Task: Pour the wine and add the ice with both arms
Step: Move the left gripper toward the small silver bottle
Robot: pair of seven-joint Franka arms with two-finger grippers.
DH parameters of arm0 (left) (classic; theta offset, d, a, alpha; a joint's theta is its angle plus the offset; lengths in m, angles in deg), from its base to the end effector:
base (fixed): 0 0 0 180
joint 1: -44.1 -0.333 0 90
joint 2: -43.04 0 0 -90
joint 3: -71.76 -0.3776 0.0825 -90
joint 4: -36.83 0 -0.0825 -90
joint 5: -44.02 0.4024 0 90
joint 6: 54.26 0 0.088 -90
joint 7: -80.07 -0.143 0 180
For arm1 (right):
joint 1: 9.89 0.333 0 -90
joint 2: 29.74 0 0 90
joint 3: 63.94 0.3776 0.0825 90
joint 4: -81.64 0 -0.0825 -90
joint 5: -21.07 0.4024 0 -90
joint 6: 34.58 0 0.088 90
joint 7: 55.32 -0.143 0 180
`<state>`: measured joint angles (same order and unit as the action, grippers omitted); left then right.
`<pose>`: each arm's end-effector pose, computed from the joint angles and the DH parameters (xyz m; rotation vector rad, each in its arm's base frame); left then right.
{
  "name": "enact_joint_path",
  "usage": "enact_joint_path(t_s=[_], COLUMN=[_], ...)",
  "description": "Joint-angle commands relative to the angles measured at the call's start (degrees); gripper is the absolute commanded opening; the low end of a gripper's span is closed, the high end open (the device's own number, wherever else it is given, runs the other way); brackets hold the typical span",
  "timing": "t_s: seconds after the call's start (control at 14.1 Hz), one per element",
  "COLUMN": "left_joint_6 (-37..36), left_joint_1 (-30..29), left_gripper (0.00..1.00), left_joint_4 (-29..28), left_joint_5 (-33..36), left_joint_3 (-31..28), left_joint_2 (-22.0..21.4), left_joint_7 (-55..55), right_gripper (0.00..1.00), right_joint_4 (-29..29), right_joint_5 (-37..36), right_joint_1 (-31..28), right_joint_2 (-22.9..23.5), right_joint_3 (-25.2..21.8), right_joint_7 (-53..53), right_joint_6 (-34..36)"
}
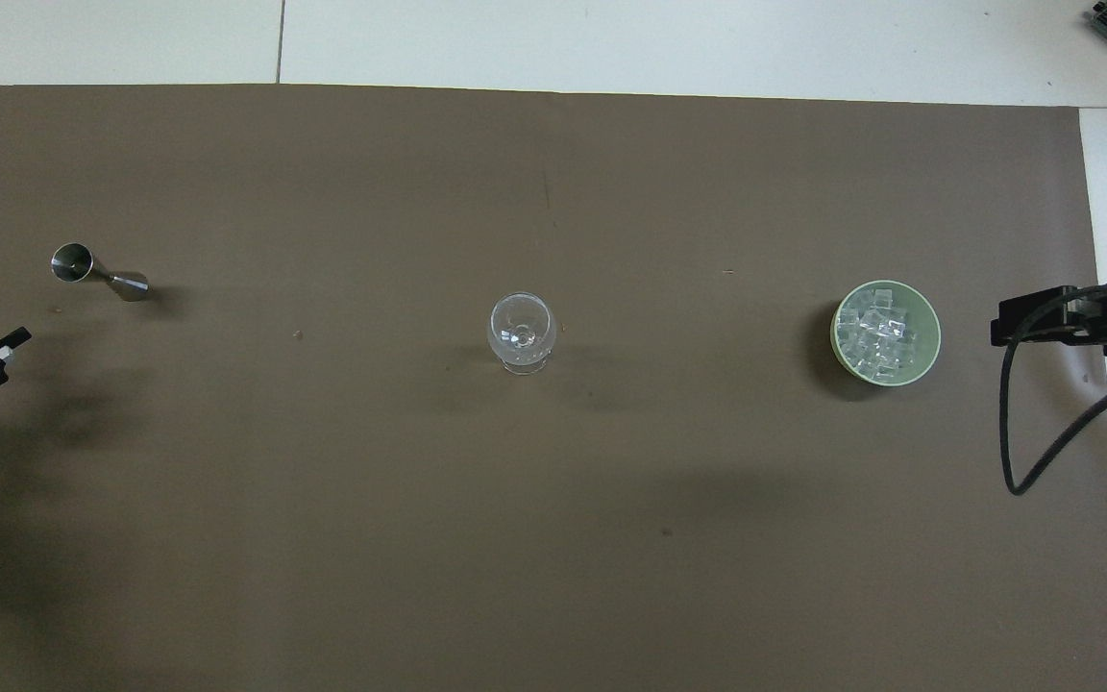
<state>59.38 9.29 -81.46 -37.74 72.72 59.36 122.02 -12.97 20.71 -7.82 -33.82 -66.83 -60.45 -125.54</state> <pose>0.5660 0.2661 0.3422 0.8586 1.7778 -0.4204 0.5476 -0.0098 0.6519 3.1349 -0.1626 0.0118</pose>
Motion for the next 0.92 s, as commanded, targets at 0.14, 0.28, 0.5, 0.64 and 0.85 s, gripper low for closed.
enact_joint_path(t_s=[0.14,0.28,0.5,0.64,0.85], left_joint_6=[-2.0,-2.5,-3.8,-5.4,-5.4], left_joint_1=[-0.4,-0.4,-0.1,-0.1,0.3], left_gripper=[1.0,1.0,1.0,1.0,1.0], left_joint_4=[0.6,0.9,0.8,0.8,0.9], left_joint_5=[-3.8,-5.7,-8.3,-10.7,-11.3], left_joint_3=[0.3,0.3,0.5,0.5,0.5], left_joint_2=[3.3,5.1,7.0,8.5,8.8], left_joint_7=[0.5,-0.1,-4.2,-7.3,-8.3], right_gripper=[1.0,1.0,1.0,1.0,1.0], right_joint_4=[-0.8,-0.8,-0.8,-0.8,-0.8], right_joint_5=[0.9,0.9,0.9,0.9,0.9], right_joint_1=[-0.2,-0.2,-0.2,-0.2,-0.2], right_joint_2=[-0.9,-0.9,-0.9,-0.9,-0.9], right_joint_3=[-0.1,-0.1,-0.1,-0.1,-0.1], right_joint_7=[1.4,1.4,1.4,1.4,1.4], right_joint_6=[0.0,0.1,0.0,0.0,0.1])
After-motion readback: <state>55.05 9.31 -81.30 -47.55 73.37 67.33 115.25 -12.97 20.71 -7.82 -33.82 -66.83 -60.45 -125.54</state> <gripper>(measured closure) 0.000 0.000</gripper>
